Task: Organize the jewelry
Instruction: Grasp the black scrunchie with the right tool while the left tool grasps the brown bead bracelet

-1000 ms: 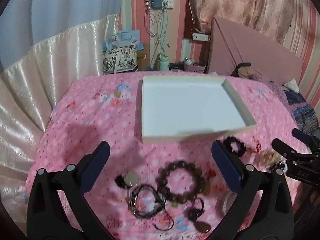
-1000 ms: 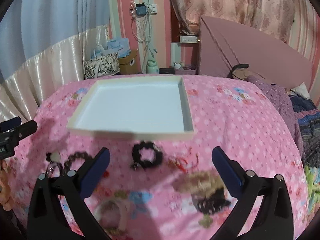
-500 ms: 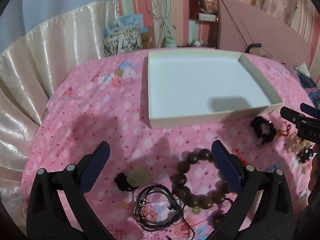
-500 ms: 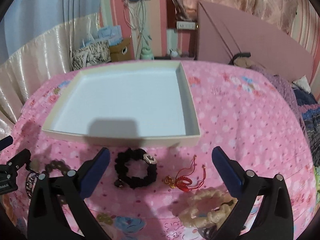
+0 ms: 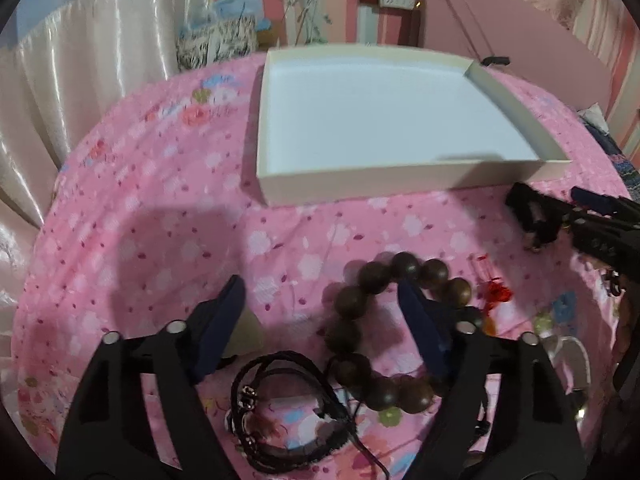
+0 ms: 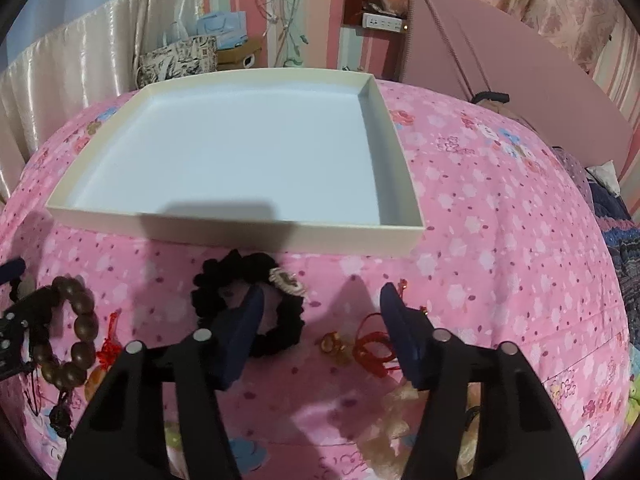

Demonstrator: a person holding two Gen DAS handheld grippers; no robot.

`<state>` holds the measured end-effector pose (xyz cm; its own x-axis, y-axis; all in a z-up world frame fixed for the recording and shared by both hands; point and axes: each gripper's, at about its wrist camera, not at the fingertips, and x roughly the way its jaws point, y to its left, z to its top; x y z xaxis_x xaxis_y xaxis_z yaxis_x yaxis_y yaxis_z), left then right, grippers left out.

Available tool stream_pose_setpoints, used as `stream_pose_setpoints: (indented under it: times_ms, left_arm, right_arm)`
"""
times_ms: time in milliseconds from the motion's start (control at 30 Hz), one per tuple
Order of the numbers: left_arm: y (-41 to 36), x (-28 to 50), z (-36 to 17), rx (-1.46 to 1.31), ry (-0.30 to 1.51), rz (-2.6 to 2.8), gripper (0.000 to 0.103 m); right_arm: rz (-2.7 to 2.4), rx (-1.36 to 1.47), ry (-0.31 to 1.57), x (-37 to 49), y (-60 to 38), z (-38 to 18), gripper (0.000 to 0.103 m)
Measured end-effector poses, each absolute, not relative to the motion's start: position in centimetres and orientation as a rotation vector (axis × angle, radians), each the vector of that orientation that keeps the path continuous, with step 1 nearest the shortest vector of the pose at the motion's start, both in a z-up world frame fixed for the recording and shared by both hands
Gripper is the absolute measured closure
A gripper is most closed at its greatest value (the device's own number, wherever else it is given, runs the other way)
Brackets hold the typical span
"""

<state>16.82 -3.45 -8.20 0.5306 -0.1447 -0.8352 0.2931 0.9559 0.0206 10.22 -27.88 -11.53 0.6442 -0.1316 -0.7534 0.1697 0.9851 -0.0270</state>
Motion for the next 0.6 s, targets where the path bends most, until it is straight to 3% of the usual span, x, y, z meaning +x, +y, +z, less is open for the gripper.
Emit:
stream_pose_setpoints:
  times_ms: [367,500,600]
  left_arm:
    - [-3.5,16.9,-8.8,0.161,0.996,-0.267,0.030]
    - [-3.5,16.8,-8.9,0.176,0.998,-0.265,0.031]
    - [-3.8,17.1,-9.3,0.174,1.036,-0.291,0.042]
  right_arm:
    - [-0.154,0.029,0.872,11.4,-27.5,-12.6,0.048]
    - [-0.133,0.042,0.873,11.7,-27.6,-12.7,0.061]
    - [-0.102,0.045,0.874,11.7,-27.3,-12.7,0.073]
